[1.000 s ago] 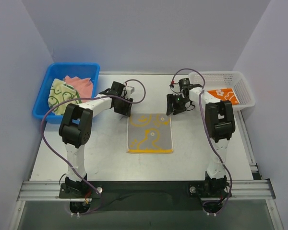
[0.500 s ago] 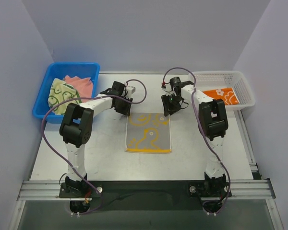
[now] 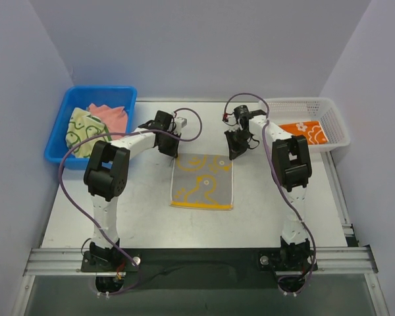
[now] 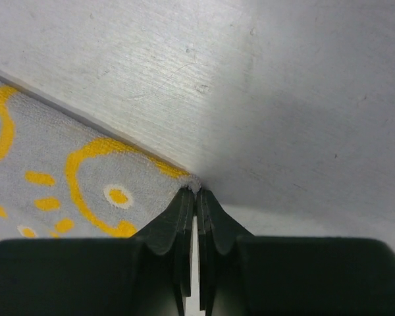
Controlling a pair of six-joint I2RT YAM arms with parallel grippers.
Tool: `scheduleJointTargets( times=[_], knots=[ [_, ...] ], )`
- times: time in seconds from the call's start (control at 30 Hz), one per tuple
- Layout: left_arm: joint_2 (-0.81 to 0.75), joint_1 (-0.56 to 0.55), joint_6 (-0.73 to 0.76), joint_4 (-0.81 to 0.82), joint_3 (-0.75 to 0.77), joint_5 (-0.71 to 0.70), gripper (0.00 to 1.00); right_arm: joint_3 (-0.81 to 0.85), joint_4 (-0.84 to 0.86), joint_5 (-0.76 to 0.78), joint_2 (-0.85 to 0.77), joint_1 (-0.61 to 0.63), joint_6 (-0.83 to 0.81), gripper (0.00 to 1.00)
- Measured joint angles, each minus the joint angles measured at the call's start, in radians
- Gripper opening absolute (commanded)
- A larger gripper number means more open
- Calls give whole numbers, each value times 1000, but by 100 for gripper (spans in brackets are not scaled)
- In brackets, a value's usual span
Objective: Fold and stack the towels
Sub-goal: Fold the towel
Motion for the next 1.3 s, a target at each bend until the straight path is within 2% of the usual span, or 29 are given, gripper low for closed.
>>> scheduleJointTargets(
  times=[0.1,0.6,0.83,0.87,0.93,0.97,1.03,1.07,1.1,1.2,1.3],
  knots=[
    [1,0,6,-2,3,3,0,0,-2,-4,0,0,-11,0],
    [-2,4,-6,-33,10,18,0,1,-3,39,-23,10,-87,0],
    [-104,5,-164,-15,-151,26,0,-5,-1,35,-25,23,-108,0],
    [-127,5,-191,-13,-185,29,1,-7,-1,34,-25,28,-111,0],
    [-159,4,-226,-11,-230,29,10,-13,-1,30,-25,36,-116,0],
    [-171,3,-236,-12,-243,26,21,-15,-1,29,-25,41,-119,0],
    [-184,1,-245,-20,-256,15,32,-17,-1,26,-25,49,-127,0],
    [-188,0,-241,-26,-256,5,46,-17,-1,27,-25,54,-133,0],
    [-192,0,-234,-31,-254,0,51,-17,-1,27,-25,56,-138,0],
    [-200,-3,-196,-50,-245,-41,61,-17,0,27,-25,61,-148,0],
    [-198,-9,-134,-72,-229,-82,62,-17,0,26,-25,62,-156,0]
  ],
)
